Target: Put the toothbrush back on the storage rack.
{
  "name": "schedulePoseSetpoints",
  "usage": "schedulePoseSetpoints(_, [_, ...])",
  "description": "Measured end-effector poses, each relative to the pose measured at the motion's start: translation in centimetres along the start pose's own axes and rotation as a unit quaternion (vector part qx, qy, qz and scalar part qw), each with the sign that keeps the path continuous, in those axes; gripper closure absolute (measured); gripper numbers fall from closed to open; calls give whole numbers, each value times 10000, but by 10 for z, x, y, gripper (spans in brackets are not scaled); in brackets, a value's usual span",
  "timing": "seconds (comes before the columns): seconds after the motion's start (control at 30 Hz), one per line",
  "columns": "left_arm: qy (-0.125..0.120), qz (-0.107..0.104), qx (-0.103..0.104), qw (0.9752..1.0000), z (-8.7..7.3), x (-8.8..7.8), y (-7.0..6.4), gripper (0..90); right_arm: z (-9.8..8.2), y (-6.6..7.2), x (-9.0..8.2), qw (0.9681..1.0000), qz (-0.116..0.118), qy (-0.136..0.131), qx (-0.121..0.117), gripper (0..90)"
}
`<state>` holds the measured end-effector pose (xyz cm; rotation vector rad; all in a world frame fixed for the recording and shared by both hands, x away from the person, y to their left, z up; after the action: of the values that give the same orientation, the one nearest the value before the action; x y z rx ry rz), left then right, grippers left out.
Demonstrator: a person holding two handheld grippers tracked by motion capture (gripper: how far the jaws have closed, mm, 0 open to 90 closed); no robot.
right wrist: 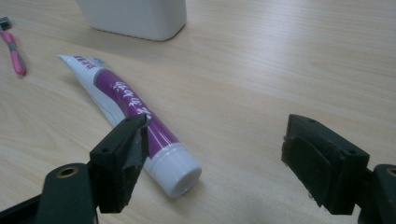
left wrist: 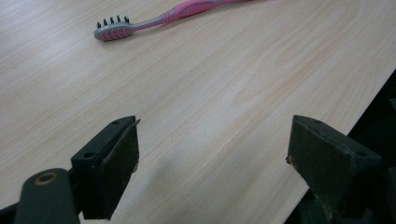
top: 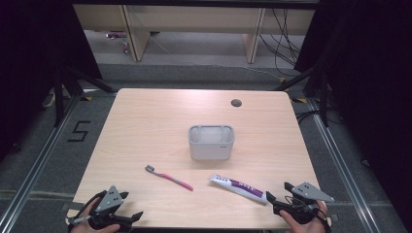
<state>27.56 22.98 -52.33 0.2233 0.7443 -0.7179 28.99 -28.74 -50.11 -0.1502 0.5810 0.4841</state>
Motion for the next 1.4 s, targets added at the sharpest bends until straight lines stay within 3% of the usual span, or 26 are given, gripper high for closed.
schedulePoseSetpoints(0.1, [35, 26, 33, 10000, 1, -1, 1, 161, -1, -1, 1, 10000, 26, -5, -24, 240])
schedulePoseSetpoints(0.17, [-31, -26, -77, 10000, 1, 0, 0, 161, -1, 1, 0, 9998, 82, 83, 144, 243])
schedulePoseSetpoints(0.2, [-46, -8, -135, 9999, 1, -1, -1, 161, -1, 0, 0, 10000, 39, 58, 52, 245])
schedulePoseSetpoints(0.3, [-190, 201, -23, 9996, 7, -5, 0, 186, -1, 0, 1, 10000, 51, 48, 68, 249])
schedulePoseSetpoints(0.37, [-375, 76, -157, 9991, 12, -5, -3, 227, -2, 1, 1, 9999, 73, 54, 117, 250])
schedulePoseSetpoints(0.4, [-328, 21, -155, 9993, 14, -6, -4, 240, -2, -1, 2, 10000, -4, 31, -14, 250])
schedulePoseSetpoints(0.43, [-468, -88, -255, 9985, 16, -3, -7, 272, -1, -1, 3, 10000, 13, 5, -18, 251])
schedulePoseSetpoints(0.53, [-361, -193, -175, 9990, 20, 0, -8, 358, -1, -1, 3, 10000, -2, -8, -79, 252])
schedulePoseSetpoints(0.57, [-511, -235, -275, 9980, 22, 3, -11, 394, -2, -1, 4, 10000, 6, -14, -76, 252])
schedulePoseSetpoints(0.77, [-597, -324, 13, 9977, 39, 10, -15, 664, -3, -2, 4, 10000, 15, 40, -32, 253])
schedulePoseSetpoints(0.83, [-511, -272, 157, 9982, 44, 14, -15, 749, -2, -2, 4, 10000, 1, 45, -64, 255])
schedulePoseSetpoints(0.87, [-561, -325, 128, 9978, 48, 18, -17, 787, -2, -1, 5, 10000, 21, 32, -63, 256])
schedulePoseSetpoints(0.9, [-490, -350, 259, 9978, 51, 21, -16, 825, -2, 0, 4, 10000, 56, 57, -20, 257])
schedulePoseSetpoints(0.97, [-517, -413, 242, 9975, 57, 28, -20, 876, -2, -1, 2, 9999, 7, 131, -104, 257])
schedulePoseSetpoints(1.03, [-463, -409, 359, 9974, 65, 33, -22, 893, -2, -1, 2, 9999, -5, 127, -102, 258])
schedulePoseSetpoints(1.07, [-439, -394, 392, 9975, 68, 35, -22, 894, -3, 2, 3, 9998, 73, 143, 132, 259])
schedulePoseSetpoints(1.17, [-414, -519, 413, 9969, 79, 44, -27, 895, -2, -3, 2, 10000, 25, 83, -44, 260])
schedulePoseSetpoints(1.4, [-260, -654, 418, 9966, 98, 69, -34, 896, -3, -3, 3, 9999, 34, 83, -74, 261])
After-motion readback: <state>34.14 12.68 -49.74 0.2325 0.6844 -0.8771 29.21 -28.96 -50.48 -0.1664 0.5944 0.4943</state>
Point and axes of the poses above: each handheld gripper's, and its own axes: x roughly forward along the jaws, z roughly out of its top, y roughly to its left, the point moved 3 cm from there along x, roughly forward along the jaws, and after that the axes turned 5 degrees about -x, right-handed, at the moved point
